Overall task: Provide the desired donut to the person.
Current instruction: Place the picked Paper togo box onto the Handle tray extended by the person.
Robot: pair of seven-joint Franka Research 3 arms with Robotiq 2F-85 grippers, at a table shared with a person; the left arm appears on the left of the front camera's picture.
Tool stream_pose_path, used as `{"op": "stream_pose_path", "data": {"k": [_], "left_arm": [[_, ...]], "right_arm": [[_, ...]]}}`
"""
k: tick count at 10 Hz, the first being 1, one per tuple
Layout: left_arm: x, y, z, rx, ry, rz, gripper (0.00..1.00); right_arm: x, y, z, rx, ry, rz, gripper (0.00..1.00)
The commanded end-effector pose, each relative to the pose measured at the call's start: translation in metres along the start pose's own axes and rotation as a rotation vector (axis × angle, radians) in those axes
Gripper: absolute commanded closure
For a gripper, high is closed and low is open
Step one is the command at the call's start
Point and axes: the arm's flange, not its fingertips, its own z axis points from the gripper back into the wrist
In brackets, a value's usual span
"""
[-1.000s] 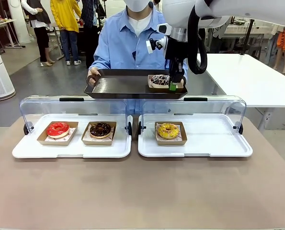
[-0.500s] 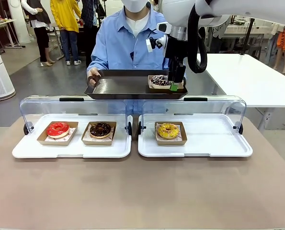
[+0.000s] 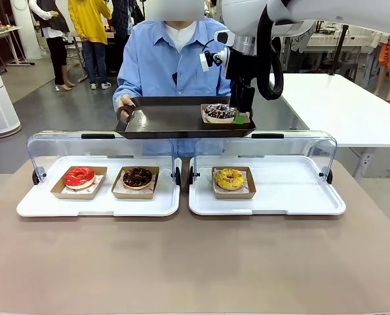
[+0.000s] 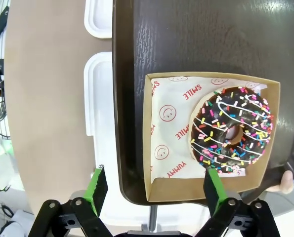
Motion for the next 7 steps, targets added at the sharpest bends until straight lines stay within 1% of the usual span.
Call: {"op": "stream_pose_path", "data": {"k": [1,2,3,4,5,6,7], "left_arm": [[0.001,-0.002,0.001,-0.003,-0.003,-0.002,0.00],[0.001,-0.002,0.001,-0.003,-0.003,-0.002,0.00],[0.001,-0.002,0.001,-0.003,-0.003,-0.002,0.00],[0.001,-0.002,0.001,-0.003,-0.003,-0.002,0.00],[0.001,-0.002,0.001,-0.003,-0.003,-0.002,0.00],[0.001,-0.002,0.001,-0.003,-0.003,-0.002,0.00],[0.001,-0.002,0.001,-0.003,-0.003,-0.002,0.00]], "right_arm": [[-0.001,0.001,0.003,0.013,-0.019,0.020,0.00],[-0.003,0.012,0.009,0.032,-0.011,0.071,0.00],[-0.011,0.031,0.021,0.047,-0.009,0.118,0.00],[-0.030,0.063,0.040,0.028,-0.038,0.205,0.00],[-0.049,0.090,0.056,-0.005,-0.063,0.234,0.00],[-0.069,0.114,0.066,-0.022,-0.068,0.251,0.00],[-0.091,0.135,0.068,-0.024,-0.077,0.238,0.00]]}}
